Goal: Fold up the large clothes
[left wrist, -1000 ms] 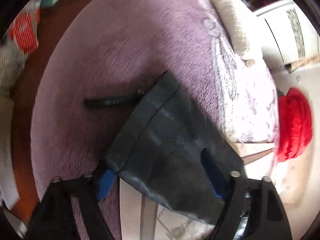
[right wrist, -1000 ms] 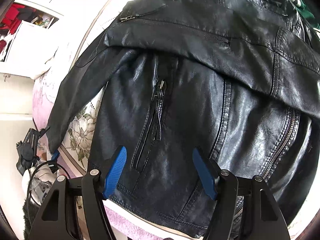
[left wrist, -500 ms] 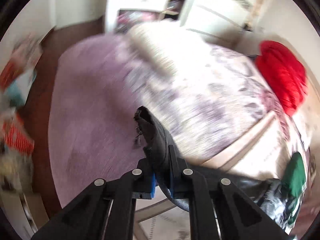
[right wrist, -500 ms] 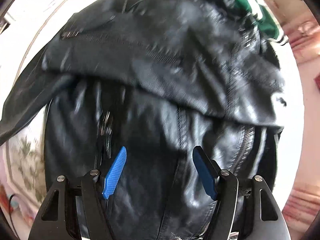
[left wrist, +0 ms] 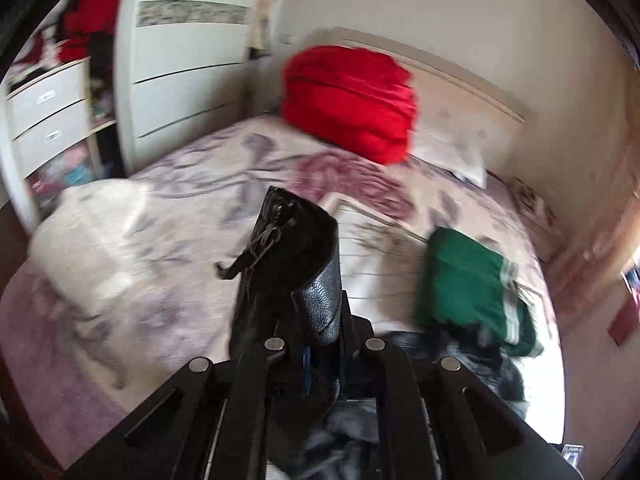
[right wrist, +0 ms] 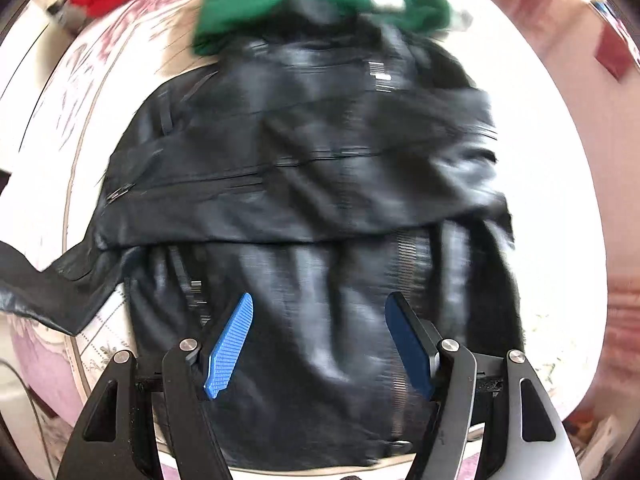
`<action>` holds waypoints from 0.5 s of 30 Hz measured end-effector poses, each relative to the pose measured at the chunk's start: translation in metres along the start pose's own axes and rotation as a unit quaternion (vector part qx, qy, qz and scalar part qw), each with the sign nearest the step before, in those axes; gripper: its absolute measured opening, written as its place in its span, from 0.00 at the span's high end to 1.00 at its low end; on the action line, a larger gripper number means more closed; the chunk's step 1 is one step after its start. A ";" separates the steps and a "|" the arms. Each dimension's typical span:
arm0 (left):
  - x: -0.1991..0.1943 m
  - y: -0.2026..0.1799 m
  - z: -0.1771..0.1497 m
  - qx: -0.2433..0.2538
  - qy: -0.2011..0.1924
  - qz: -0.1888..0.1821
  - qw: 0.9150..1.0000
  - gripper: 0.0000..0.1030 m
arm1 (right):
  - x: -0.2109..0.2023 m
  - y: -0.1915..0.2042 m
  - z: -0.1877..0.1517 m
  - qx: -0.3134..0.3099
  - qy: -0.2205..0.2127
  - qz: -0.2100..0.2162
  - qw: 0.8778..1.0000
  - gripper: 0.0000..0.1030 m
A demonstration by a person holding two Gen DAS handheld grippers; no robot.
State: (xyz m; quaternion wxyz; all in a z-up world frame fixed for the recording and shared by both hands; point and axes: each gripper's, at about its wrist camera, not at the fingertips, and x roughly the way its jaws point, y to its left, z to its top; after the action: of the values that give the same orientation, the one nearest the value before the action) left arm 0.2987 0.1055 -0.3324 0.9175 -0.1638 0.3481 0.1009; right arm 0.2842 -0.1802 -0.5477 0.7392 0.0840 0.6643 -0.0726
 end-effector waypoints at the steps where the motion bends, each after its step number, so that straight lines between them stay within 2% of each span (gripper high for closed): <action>1: 0.010 -0.026 -0.002 0.008 0.008 -0.018 1.000 0.94 | 0.000 -0.016 0.000 0.012 -0.001 0.000 1.000 0.31; 4: 0.040 -0.106 -0.024 0.035 0.044 -0.063 0.996 0.94 | -0.001 -0.069 -0.001 0.048 -0.003 -0.005 0.999 0.31; 6: 0.060 -0.163 -0.044 0.066 0.072 -0.089 0.991 0.94 | 0.001 -0.102 -0.004 0.067 -0.001 -0.011 0.998 0.31; 8: 0.084 -0.225 -0.073 0.110 0.108 -0.121 0.981 0.94 | 0.005 -0.140 -0.010 0.086 0.005 -0.016 0.996 0.31; 10: 0.099 -0.267 -0.099 0.145 0.144 -0.143 0.968 0.94 | 0.009 -0.167 -0.017 0.098 0.012 -0.021 0.995 0.31; 13: 0.131 -0.321 -0.142 0.192 0.210 -0.156 0.946 0.93 | 0.021 -0.214 -0.028 0.118 0.024 -0.023 0.993 0.31; 15: 0.150 -0.339 -0.168 0.214 0.250 -0.148 0.933 0.92 | 0.028 -0.236 -0.034 0.129 0.034 -0.011 0.991 0.31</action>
State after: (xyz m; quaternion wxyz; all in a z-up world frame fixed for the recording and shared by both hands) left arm 0.4094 -0.2598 -0.4735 0.8187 -0.0331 0.5513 -0.1570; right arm 0.2027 -0.4030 -0.5851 0.6981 0.1740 0.6751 -0.1631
